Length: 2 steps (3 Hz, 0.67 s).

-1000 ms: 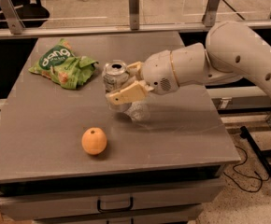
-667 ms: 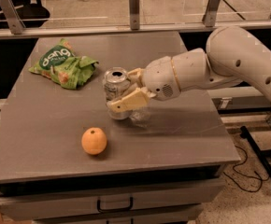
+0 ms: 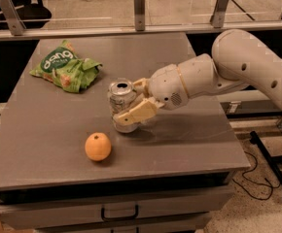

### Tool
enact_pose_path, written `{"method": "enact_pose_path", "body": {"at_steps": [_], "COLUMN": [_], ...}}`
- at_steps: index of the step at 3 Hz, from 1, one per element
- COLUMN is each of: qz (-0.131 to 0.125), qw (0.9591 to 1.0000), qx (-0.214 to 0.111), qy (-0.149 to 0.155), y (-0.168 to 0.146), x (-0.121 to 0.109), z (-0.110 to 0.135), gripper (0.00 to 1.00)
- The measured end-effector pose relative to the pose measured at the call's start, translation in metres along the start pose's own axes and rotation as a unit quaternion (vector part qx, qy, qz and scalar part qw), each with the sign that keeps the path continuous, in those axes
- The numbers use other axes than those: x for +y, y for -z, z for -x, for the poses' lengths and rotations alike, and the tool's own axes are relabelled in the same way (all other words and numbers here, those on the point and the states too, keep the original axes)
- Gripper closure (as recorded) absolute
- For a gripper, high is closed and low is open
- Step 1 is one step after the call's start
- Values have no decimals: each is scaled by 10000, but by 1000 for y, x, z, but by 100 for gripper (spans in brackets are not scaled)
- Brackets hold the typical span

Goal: Move 7up can near orange

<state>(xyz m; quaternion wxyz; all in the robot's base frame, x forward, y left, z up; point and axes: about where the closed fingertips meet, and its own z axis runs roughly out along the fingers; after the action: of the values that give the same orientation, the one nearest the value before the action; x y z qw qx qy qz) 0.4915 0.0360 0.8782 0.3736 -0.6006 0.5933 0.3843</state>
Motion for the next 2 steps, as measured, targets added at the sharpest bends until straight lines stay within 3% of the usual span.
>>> {"method": "enact_pose_path", "body": {"at_steps": [2], "qz": [337], "qw": [9993], "qx": [-38], "qy": [-126], "y": [-13], "x": [15], "z": [-12], "gripper": [12]}}
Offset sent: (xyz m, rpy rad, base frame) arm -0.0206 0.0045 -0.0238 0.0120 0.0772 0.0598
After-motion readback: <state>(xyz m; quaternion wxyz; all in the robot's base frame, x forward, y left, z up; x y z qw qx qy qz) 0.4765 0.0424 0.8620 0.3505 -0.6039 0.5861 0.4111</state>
